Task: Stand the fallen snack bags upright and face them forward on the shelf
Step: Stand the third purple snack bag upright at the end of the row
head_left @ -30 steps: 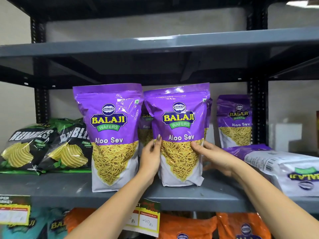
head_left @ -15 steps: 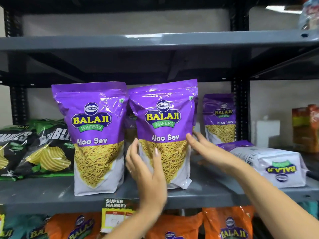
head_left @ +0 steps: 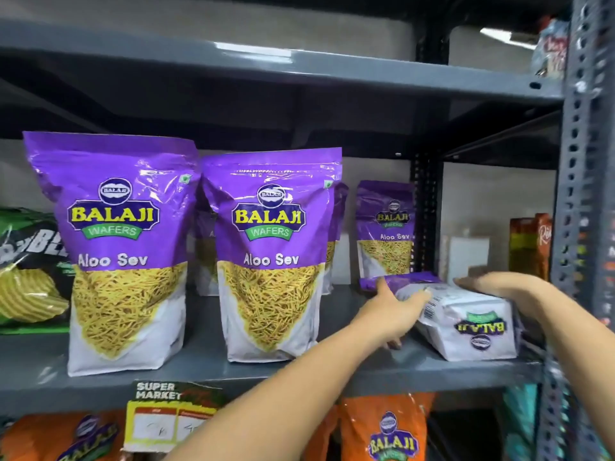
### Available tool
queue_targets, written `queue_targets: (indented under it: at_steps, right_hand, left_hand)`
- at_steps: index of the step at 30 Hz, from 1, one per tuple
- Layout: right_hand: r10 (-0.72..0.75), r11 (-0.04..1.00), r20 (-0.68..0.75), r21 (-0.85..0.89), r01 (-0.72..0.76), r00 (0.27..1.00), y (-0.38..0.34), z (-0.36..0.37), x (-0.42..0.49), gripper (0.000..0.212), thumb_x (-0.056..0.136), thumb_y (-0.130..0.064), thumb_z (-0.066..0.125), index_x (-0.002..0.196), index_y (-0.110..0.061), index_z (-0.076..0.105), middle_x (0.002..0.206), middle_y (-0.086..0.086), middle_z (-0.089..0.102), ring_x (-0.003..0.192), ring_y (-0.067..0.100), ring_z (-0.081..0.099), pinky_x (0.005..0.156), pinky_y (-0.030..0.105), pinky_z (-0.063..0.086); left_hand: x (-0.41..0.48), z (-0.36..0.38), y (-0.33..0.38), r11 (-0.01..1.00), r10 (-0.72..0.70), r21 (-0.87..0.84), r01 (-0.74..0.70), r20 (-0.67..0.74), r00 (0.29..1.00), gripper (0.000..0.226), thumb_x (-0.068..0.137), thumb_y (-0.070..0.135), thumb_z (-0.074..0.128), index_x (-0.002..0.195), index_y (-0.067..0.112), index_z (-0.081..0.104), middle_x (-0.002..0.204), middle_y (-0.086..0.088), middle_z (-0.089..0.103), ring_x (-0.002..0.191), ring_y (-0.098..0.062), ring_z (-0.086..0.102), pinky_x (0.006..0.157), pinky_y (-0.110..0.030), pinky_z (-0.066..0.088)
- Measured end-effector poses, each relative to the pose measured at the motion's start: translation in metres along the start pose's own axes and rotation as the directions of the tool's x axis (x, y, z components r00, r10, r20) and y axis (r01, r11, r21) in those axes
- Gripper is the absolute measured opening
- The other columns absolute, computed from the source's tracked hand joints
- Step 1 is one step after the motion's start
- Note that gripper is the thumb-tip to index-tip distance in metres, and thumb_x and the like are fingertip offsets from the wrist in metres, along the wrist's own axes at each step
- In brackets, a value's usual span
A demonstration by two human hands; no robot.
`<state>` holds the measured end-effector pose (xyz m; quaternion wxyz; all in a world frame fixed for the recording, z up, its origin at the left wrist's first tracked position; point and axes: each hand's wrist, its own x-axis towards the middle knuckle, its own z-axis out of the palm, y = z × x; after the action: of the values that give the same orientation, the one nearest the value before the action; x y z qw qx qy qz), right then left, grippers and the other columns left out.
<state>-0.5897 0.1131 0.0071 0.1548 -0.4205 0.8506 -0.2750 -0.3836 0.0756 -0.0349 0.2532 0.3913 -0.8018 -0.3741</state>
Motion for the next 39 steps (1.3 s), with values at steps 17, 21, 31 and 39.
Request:
queue_targets:
  at_steps: [17,21,31,39]
  right_hand:
    - [-0.256,0.637,-0.254,0.681,0.360,0.933,0.000,0.025,-0.003,0.055,0.079,-0.020,0.073,0.125,-0.011,0.044,0.102,0.017,0.069,0.084,0.033,0.069,0.078,0.045,0.056]
    - [-0.325,0.510,-0.295,0.745,0.430,0.898,-0.017,0.042,-0.004,0.059,0.080,-0.008,0.070,0.129,-0.013,0.038,0.095,0.009,0.070,0.078,0.025,0.066,0.067,0.035,0.055]
    - [-0.375,0.461,-0.377,0.717,0.523,0.847,-0.026,0.066,0.018,0.078,0.072,0.009,0.072,0.139,-0.009,0.034,0.108,0.013,0.063,0.083,0.020,0.065,0.069,0.029,0.057]
    - [-0.200,0.236,-0.211,0.937,0.256,0.957,-0.022,0.054,0.028,0.038,0.095,-0.048,0.037,0.084,-0.019,0.058,0.051,-0.006,0.063,0.047,0.010,0.056,0.057,0.028,0.042]
  left_hand:
    - [0.012,0.019,0.000,0.972,0.192,-0.087,-0.217,-0.232,0.954,0.101,0.071,0.030,0.079,0.147,0.024,0.014,0.142,-0.005,0.051,0.129,-0.027,0.051,0.106,-0.038,0.043]
    - [0.018,0.007,-0.011,0.967,0.255,0.075,-0.244,-0.303,0.918,0.126,0.067,0.020,0.081,0.143,0.043,-0.017,0.142,-0.009,0.045,0.127,-0.031,0.051,0.100,-0.044,0.047]
    - [0.030,-0.007,-0.026,0.931,0.261,0.342,-0.128,-0.381,0.887,0.134,0.070,0.007,0.075,0.140,0.040,-0.035,0.134,-0.013,0.031,0.113,-0.037,0.058,0.079,-0.044,0.052]
    - [0.023,0.008,-0.028,0.916,0.342,0.364,-0.169,-0.486,0.804,0.109,0.071,0.035,0.072,0.152,0.022,-0.001,0.156,-0.016,0.004,0.143,-0.037,0.019,0.113,-0.044,0.030]
